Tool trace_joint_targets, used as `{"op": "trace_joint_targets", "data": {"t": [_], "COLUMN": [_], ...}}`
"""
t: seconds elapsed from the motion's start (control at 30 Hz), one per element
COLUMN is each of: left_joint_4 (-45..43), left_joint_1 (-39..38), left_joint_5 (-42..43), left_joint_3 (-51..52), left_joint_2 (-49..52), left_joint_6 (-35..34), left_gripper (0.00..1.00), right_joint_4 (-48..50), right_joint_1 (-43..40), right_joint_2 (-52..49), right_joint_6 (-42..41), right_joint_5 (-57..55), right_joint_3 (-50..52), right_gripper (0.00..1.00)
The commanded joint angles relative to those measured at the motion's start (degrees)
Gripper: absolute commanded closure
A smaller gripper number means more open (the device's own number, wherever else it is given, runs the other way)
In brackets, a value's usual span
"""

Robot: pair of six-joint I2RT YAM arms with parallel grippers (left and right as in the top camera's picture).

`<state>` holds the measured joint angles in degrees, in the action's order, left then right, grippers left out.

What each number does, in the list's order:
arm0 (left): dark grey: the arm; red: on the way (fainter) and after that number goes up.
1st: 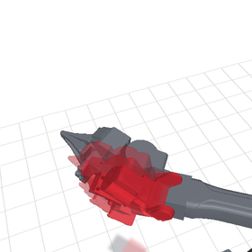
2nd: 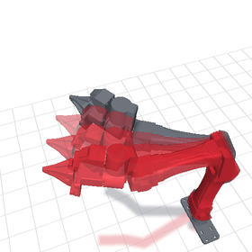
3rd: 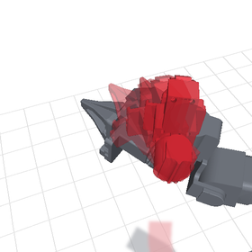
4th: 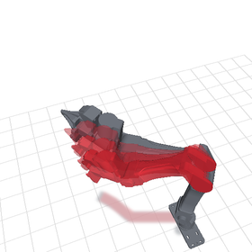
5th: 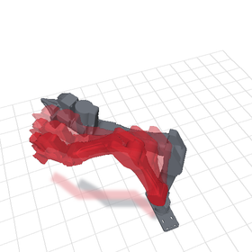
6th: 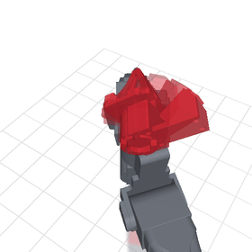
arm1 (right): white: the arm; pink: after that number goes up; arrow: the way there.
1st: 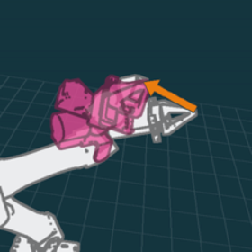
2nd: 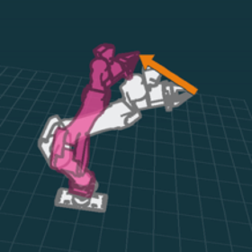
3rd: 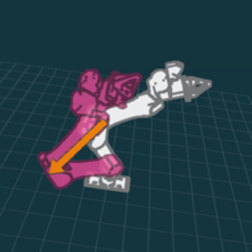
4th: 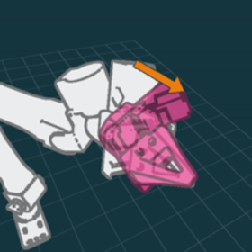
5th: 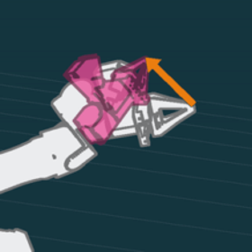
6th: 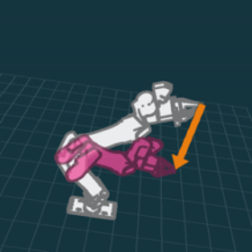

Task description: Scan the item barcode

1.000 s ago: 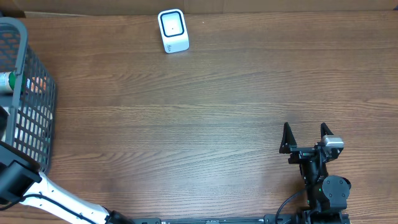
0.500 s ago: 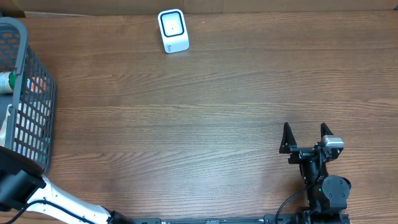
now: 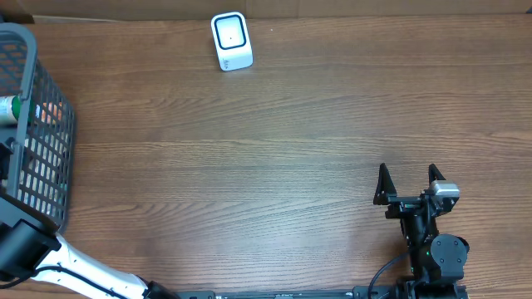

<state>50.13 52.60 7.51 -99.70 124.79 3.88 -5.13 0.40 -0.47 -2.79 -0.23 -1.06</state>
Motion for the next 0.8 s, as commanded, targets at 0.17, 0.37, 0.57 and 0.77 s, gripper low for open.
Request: {"op": "trace_joint_targets", "data": {"t": [0.17, 0.37, 0.57, 0.77], "left_joint_4": [-2.5, -3.3, -3.9, -4.2], "left_joint_1": [0.1, -0.4, -1.0, -1.0], "left_joint_5": [0.0, 0.1, 0.0, -0.4], "left_joint_3": [4.8, 7.9, 12.7, 14.9], "left_joint_2": [0.6, 0.6, 0.6, 0.6], "left_joint_6": [2.6, 2.3, 2.3, -1.0], "left_gripper": [0.04, 0.15, 0.38, 0.96], "right_joint_4": [0.3, 0.3, 0.3, 0.3], "right_joint_1": [-0.1, -0.1, -0.1, -0.1], "right_joint_2": [0.3, 0.3, 0.3, 0.3], "right_joint_6": [0.3, 0.3, 0.3, 0.3], "right_joint_5": [-0.3, -0.3, -0.3, -0.3], "right_joint_3": [0.6, 0.6, 0.6, 0.6], "right_gripper": [0.01, 0.0, 0.0, 0.01]}}
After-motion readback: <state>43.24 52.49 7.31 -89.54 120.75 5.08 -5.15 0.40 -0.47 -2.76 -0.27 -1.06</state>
